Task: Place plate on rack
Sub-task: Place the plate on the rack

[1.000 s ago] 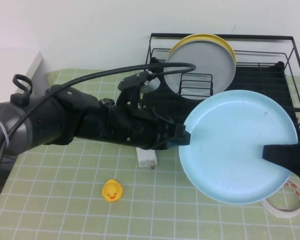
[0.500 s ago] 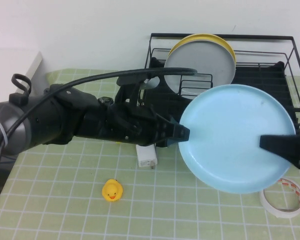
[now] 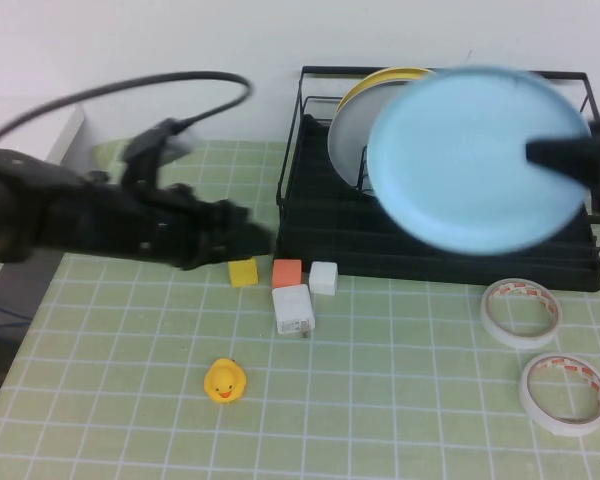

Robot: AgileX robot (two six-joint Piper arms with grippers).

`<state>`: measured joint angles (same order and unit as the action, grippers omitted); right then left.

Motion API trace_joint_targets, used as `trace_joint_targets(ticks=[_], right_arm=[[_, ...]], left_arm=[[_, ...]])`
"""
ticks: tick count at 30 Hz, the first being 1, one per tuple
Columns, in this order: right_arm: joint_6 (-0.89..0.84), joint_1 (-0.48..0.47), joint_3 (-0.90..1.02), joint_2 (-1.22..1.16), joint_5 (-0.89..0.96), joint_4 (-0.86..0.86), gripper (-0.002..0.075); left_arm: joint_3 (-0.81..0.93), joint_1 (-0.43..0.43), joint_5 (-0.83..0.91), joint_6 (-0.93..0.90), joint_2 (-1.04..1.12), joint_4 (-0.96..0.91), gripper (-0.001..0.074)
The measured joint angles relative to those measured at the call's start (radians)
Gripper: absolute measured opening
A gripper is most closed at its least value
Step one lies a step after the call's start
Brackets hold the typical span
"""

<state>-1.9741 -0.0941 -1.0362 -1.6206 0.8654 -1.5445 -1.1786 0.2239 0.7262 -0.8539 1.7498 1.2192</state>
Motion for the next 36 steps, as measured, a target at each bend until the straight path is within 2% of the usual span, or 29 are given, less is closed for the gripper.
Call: trace_joint_targets(ticks=[2,3,5,7,14,22,29,36], right_arm=[[-0.002,0.0,-0.102,-0.062,0.029,0.005,0.0128],[-0.002,0.0,-0.157,-0.1,0.054,0.007,0.0128],[-0.002,0.0,-0.261,-0.17,0.118,0.014,0.0128],[-0.002,0.0,-0.378,-0.248,0.185,0.021,0.0128],[-0.002,0.018,-0.74,-0.461,0.241,0.029,0.0127],[-0.002,0.057,-1.036,-0.671,0.175,0.042,0.0127],[-0.006,0.064,-1.113,-0.814,0.097,0.06,0.0127],[-0.102,0.066,-1.113,-0.888,0.041,0.066,0.0127]], left_arm=[[0.0,-0.039,0.019,0.038,-0.006,-0.06,0.0128],[0.0,-0.051,0.028,0.049,-0.011,-0.082,0.0091],[0.0,-0.074,0.043,0.075,-0.031,-0.127,0.0038],[0.0,-0.091,0.053,0.095,-0.058,-0.159,0.0017],[0.035,-0.095,0.054,0.134,-0.196,-0.215,0.0002],[0.275,-0.095,-0.008,0.138,-0.446,-0.226,-0.0001],[0.467,-0.095,-0.022,0.138,-0.625,-0.228,-0.0001],[0.517,-0.095,-0.04,0.138,-0.67,-0.229,-0.0001]])
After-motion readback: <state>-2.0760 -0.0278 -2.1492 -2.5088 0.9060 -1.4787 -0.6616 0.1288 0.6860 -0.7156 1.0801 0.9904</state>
